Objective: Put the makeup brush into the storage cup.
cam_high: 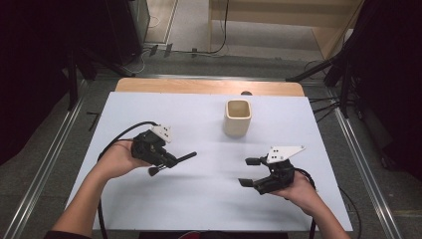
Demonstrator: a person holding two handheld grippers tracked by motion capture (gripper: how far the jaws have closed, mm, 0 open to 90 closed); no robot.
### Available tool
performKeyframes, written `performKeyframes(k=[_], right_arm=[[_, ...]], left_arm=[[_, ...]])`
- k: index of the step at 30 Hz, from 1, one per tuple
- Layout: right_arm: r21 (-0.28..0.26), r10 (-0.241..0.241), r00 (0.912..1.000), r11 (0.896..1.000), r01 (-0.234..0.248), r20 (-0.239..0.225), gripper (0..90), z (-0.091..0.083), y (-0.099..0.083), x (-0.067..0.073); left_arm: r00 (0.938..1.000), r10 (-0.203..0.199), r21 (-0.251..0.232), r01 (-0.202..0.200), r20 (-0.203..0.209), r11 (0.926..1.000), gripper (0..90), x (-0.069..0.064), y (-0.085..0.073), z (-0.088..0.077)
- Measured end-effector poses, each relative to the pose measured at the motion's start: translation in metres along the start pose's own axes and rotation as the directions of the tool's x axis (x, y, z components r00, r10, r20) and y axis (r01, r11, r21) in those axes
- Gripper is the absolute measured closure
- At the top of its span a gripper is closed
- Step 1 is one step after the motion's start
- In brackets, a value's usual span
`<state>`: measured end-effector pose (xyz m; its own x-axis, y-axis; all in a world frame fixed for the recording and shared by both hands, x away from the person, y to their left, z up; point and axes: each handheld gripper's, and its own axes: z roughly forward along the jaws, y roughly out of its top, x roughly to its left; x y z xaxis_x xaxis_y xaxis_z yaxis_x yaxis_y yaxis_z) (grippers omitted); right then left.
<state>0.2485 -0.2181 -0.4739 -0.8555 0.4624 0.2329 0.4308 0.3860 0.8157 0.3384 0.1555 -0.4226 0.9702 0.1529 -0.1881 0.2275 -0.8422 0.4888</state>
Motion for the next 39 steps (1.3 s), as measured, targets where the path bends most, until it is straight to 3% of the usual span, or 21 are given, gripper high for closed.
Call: performKeyframes(k=[9,13,19,28,39], right_arm=[[0.022,-0.029,0.9996,0.999,0.029,-0.002,22.5,0.005,0.008,0.002],[0.033,-0.036,0.9993,0.999,0.036,-0.013,21.5,0.009,0.012,0.003],[0.064,-0.056,0.9974,0.996,0.059,-0.046,21.5,0.018,0.018,0.006],[0.085,-0.08,0.9951,0.993,0.085,-0.059,21.5,0.025,0.021,0.008],[0.122,-0.104,0.9913,0.986,0.113,-0.081,21.9,0.037,0.024,0.014]], left_arm=[[0.9993,0.03,0.031,-0.031,0.024,0.999,79.3,-0.011,0.01,0.008],[0.9972,0.068,0.031,-0.069,0.029,0.9971,79.2,-0.016,0.015,0.009],[0.9959,0.084,0.06,-0.086,0.034,0.9945,79.2,-0.023,0.022,0.013],[0.9942,0.101,0.109,-0.105,0.036,0.9885,79.2,-0.033,0.033,0.022],[0.9837,0.178,0.184,-0.179,0.025,0.9664,79.1,-0.045,0.045,0.031]])
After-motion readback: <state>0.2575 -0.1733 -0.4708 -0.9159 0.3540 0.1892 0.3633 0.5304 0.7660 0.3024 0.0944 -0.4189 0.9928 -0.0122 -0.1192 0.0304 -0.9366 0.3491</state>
